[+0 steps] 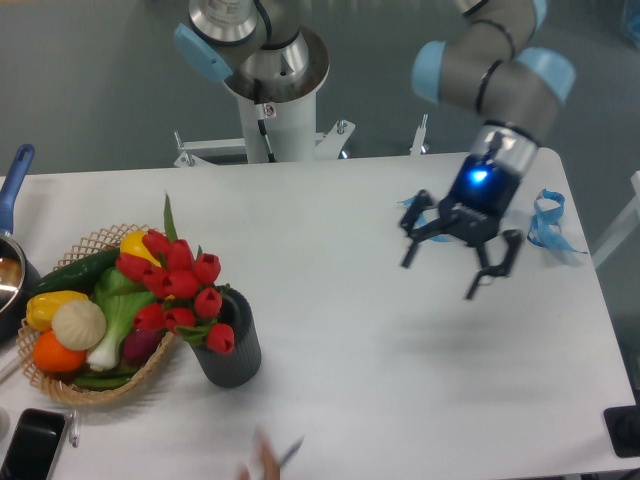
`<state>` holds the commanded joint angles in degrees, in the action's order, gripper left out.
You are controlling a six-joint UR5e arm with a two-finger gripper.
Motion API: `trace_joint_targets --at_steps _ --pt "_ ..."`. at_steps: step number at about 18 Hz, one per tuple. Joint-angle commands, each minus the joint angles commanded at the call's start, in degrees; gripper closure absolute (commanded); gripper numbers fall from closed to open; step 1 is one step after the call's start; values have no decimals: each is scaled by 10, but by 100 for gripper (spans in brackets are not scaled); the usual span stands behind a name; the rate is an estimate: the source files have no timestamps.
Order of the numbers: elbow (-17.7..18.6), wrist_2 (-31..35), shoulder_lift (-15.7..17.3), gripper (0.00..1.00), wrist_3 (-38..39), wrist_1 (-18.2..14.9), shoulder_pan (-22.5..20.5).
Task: Insert the flowers into the vase
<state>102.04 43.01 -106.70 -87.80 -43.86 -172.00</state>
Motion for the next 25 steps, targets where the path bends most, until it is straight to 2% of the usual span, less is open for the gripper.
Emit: trace_joint_targets --at_steps 2,5,6,8,9,12,14,15,17,19,25 --pt "3 85 26 0 -2 -2 3" --pt "10 187 45 0 -2 -6 21" --pt "4 216 46 0 -1 -21 31" --pt "-2 271 54 0 1 -81 55" --pt "-14 320 68 0 1 -125 76" --pt "-47 393 63 0 -2 -197 109" --pt "-84 403 60 0 -6 -217 117" --pt "-100 403 48 0 -6 -233 127" --pt "-129 403 35 0 -7 -246 149" --pt "-149 402 9 0 -6 -254 172" --pt "-149 410 -46 0 -10 -260 185"
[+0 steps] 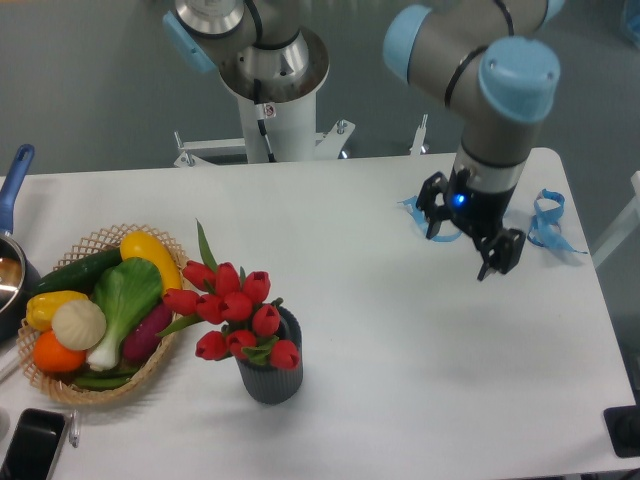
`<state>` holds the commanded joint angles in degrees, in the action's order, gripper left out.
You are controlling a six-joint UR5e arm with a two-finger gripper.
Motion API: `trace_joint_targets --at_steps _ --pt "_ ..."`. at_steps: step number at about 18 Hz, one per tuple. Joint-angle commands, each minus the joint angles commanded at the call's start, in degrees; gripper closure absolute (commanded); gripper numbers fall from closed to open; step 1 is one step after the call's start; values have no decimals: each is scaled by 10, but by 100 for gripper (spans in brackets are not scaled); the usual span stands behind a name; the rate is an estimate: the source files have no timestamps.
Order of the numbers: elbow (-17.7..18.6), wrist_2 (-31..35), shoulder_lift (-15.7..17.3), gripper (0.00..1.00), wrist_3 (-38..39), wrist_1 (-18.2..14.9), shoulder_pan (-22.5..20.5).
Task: Insert the flowers into the vase
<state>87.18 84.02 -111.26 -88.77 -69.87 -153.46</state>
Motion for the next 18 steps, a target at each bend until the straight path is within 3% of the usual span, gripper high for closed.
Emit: trace_joint_targets --at_steps 3,5,9,13,16,18 --pt "-2 -1 -1 0 0 -30 16" --pt "4 2 -6 0 2 -32 18" --pt "21 0 -4 0 7 -26 23" --pt "12 -11 2 0 26 -23 37" --pt "-1 -6 12 0 21 -3 31" --pt "7 -7 24 0 19 1 30"
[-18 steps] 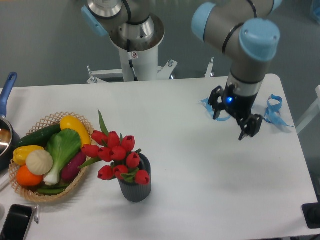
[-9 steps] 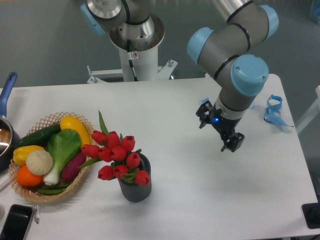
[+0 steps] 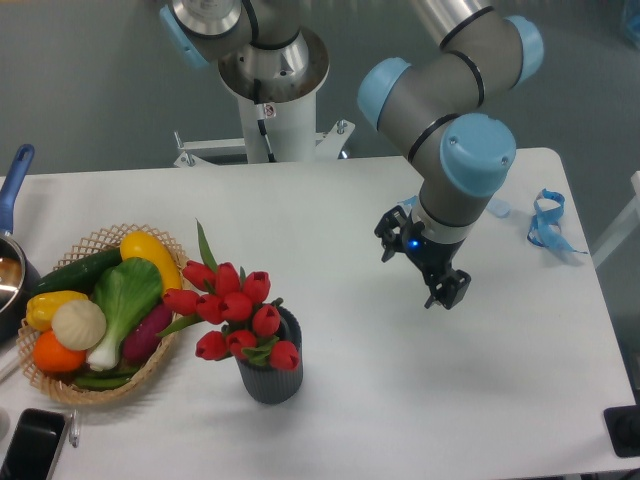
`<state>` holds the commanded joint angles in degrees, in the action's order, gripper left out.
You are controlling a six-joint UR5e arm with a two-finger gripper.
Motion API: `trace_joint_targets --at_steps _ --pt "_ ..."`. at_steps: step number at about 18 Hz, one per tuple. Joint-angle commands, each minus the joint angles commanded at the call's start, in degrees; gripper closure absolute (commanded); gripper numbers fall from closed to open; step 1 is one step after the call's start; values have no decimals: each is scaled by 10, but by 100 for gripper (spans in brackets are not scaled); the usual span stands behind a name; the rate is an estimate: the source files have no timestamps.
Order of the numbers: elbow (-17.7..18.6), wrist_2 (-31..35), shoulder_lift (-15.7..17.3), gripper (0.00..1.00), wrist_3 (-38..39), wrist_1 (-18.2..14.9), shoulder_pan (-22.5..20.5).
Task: Insert the flowers into the vase
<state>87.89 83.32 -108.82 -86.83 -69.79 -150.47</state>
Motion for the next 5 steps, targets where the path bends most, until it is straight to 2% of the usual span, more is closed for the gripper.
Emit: trace_joint_targets --at_steps 5 --pt "-2 0 43 0 0 -1 -37"
